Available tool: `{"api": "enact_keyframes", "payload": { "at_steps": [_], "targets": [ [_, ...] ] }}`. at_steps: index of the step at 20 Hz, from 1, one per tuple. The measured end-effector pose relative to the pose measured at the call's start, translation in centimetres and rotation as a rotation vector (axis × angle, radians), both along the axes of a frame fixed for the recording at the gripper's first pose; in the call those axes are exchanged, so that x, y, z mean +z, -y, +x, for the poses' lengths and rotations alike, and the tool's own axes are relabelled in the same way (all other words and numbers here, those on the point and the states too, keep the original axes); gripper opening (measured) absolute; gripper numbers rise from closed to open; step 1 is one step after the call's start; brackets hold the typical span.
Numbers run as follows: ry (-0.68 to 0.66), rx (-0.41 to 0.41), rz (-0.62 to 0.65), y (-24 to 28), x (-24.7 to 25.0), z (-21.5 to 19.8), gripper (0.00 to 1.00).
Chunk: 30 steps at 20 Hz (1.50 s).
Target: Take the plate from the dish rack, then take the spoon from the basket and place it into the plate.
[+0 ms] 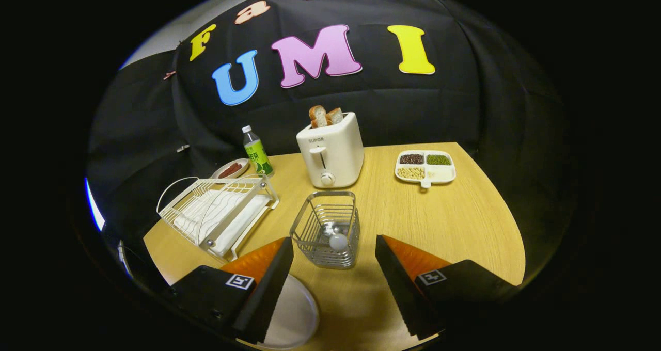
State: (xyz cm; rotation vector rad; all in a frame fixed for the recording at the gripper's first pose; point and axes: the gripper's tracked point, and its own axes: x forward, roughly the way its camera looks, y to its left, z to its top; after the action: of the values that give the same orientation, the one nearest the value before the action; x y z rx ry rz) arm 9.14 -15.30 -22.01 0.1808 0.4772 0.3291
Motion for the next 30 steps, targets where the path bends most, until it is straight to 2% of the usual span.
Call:
{"api": "enact_keyframes", "payload": {
  "at_steps": [3, 5, 6, 7, 8, 10, 13, 17, 21, 25, 30],
  "targets": [
    [0.033, 0.022, 0.006, -0.8, 0.5, 1.6, 0.96],
    [0.042, 0.032, -0.002, -1.2, 0.4, 2.4, 0.87],
    [0.041, 0.036, -0.011, -1.3, 0.1, 2.6, 0.76],
    [0.037, 0.033, -0.020, -1.2, -0.2, 2.8, 0.72],
    [0.029, 0.030, -0.024, -1.2, -0.6, 2.9, 0.63],
    [0.042, 0.027, -0.026, -1.3, -0.5, 3.3, 0.57],
    [0.050, 0.022, -0.048, -1.2, -0.7, 3.7, 0.56],
    [0.045, 0.019, -0.061, -1.0, -0.8, 3.9, 0.35],
    [0.071, 0.034, -0.082, -1.4, -0.4, 3.7, 0.35],
    [0.068, 0.037, -0.116, -1.4, -0.7, 3.5, 0.22],
    [0.047, 0.025, -0.114, -1.6, -0.9, 3.6, 0.20]
  ]
}}
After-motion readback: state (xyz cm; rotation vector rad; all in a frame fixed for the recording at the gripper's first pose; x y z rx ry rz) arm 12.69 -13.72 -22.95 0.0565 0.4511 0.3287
